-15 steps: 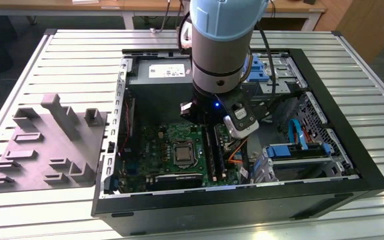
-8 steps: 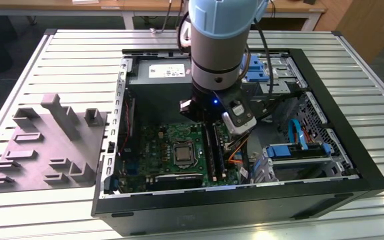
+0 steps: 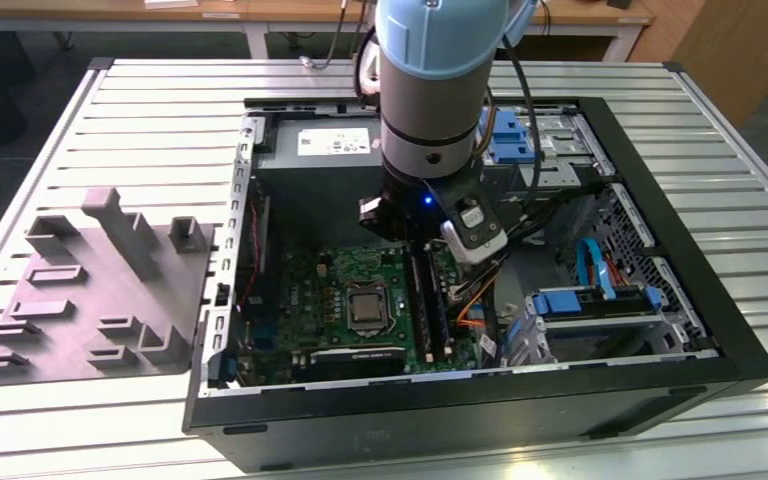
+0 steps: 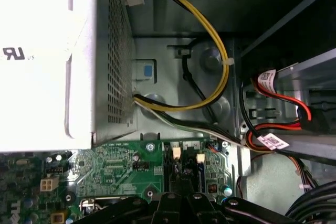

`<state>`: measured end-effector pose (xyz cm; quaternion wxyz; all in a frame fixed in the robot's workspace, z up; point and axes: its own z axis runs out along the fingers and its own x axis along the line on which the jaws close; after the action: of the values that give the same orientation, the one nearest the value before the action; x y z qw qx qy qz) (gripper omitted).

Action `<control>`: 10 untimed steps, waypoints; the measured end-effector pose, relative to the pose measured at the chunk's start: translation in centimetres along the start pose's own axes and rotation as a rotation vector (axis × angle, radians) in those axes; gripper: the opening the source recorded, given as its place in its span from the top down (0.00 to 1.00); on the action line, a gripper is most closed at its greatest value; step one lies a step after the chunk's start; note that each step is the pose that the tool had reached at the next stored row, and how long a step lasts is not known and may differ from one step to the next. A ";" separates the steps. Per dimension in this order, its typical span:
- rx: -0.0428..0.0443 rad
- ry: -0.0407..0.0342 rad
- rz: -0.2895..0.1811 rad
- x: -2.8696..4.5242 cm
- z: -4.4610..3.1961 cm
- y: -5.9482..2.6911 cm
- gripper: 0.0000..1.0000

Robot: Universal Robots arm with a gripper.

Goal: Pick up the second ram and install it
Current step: 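Press down the second ram until it locks into place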

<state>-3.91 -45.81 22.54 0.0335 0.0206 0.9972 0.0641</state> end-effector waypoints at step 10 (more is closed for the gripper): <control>-0.0002 -0.0001 0.000 0.04 0.49 -0.06 0.89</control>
<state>-3.92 -45.80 22.04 0.0335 0.0206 0.9972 0.0642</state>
